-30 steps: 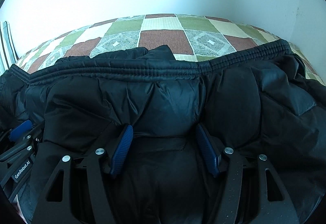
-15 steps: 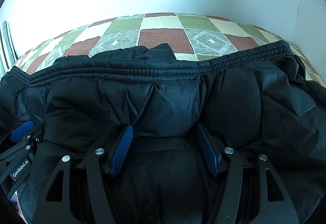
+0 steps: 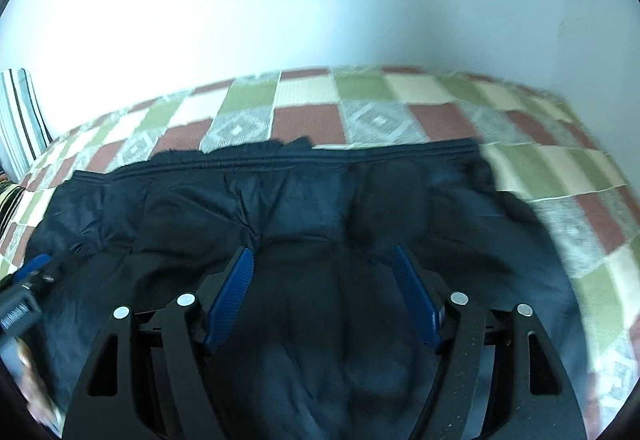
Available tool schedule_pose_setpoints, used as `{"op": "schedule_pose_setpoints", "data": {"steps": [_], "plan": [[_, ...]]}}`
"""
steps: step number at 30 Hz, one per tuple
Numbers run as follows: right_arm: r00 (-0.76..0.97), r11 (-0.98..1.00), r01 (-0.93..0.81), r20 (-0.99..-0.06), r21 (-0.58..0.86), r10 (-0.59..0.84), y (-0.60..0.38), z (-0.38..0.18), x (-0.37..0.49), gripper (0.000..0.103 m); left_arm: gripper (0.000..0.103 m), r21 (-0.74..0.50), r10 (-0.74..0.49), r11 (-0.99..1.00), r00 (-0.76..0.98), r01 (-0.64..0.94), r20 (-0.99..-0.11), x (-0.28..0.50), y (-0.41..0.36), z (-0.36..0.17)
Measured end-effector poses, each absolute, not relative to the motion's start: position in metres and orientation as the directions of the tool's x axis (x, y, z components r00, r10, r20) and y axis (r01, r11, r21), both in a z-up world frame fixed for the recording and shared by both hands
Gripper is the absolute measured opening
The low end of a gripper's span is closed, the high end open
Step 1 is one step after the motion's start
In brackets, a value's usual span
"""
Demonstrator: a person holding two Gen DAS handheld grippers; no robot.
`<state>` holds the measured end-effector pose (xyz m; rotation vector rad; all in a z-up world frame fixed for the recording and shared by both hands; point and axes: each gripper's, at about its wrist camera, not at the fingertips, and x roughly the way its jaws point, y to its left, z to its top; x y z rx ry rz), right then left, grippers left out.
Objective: Fold large clothes
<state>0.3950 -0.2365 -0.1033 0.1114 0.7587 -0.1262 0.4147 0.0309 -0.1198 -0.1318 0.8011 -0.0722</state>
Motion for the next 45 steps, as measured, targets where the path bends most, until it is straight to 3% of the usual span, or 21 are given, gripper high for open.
{"op": "schedule_pose_setpoints", "data": {"steps": [10, 18, 23, 24, 26, 28, 31, 37, 45], "plan": [[0.694, 0.939, 0.316, -0.708, 0.137, -0.130, -0.340, -0.106, 0.271, 0.077, 0.088, -0.285, -0.136, 0.952, 0.687, -0.108, -0.714, 0.292, 0.126, -0.137], [0.653, 0.850, 0.384, -0.757, 0.361, 0.026, -0.386, -0.149, 0.267, 0.077, 0.089, -0.482, -0.271, 0.862, 0.664, -0.155, -0.697, 0.305, 0.147, -0.169], [0.648, 0.837, 0.369, -0.757, 0.403, 0.079, -0.381, -0.165, 0.283, 0.078, 0.089, -0.549, -0.310, 0.813, 0.655, -0.193, -0.689, 0.320, 0.149, -0.184], [0.646, 0.834, 0.366, -0.758, 0.413, 0.091, -0.380, -0.169, 0.286, 0.078, 0.086, -0.551, -0.300, 0.809, 0.664, -0.203, -0.685, 0.321, 0.149, -0.186], [0.648, 0.827, 0.366, -0.754, 0.428, 0.103, -0.380, -0.173, 0.287, 0.073, 0.070, -0.525, -0.276, 0.826, 0.664, -0.207, -0.695, 0.324, 0.147, -0.187], [0.654, 0.816, 0.357, -0.745, 0.454, 0.129, -0.378, -0.176, 0.289, 0.050, 0.049, -0.542, -0.294, 0.818, 0.671, -0.192, -0.681, 0.324, 0.146, -0.188], [0.669, 0.810, 0.342, -0.729, 0.477, 0.147, -0.376, -0.176, 0.286, 0.034, 0.031, -0.531, -0.285, 0.828, 0.682, -0.178, -0.673, 0.323, 0.144, -0.184], [0.687, 0.813, 0.320, -0.710, 0.487, 0.155, -0.367, -0.166, 0.279, 0.024, 0.019, -0.513, -0.262, 0.843, 0.708, -0.163, -0.656, 0.314, 0.142, -0.167], [0.683, 0.820, 0.263, -0.698, 0.508, 0.214, -0.341, -0.159, 0.256, 0.023, 0.017, -0.482, -0.218, 0.857, 0.719, -0.182, -0.660, 0.273, 0.170, -0.146]]}}
